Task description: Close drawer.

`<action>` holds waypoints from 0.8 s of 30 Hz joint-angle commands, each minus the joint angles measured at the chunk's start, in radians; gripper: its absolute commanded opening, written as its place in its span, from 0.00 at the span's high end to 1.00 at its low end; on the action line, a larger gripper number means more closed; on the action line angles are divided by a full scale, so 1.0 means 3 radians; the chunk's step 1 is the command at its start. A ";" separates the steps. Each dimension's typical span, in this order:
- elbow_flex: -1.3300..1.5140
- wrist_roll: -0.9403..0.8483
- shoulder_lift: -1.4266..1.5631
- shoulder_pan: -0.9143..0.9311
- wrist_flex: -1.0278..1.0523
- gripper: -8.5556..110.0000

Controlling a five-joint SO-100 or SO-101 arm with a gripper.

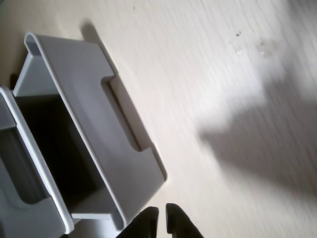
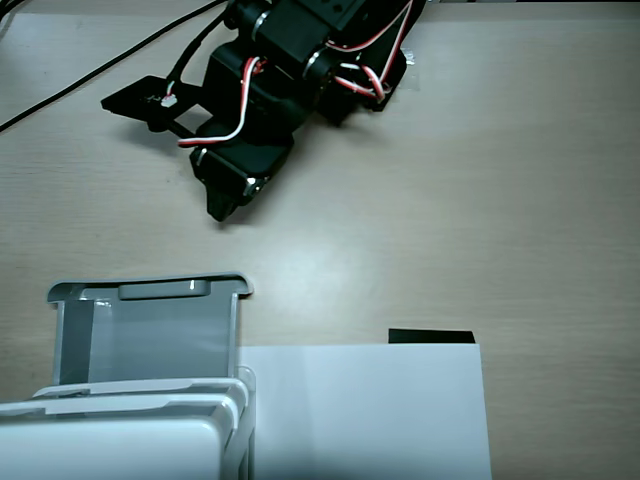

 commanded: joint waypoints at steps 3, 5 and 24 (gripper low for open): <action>-0.0107 -0.0092 0.0031 -0.0005 -0.0118 0.93; -0.0087 -0.0102 0.0015 -0.0026 -0.0153 0.93; -0.0179 -0.0833 -0.0598 -0.0378 -0.0557 0.93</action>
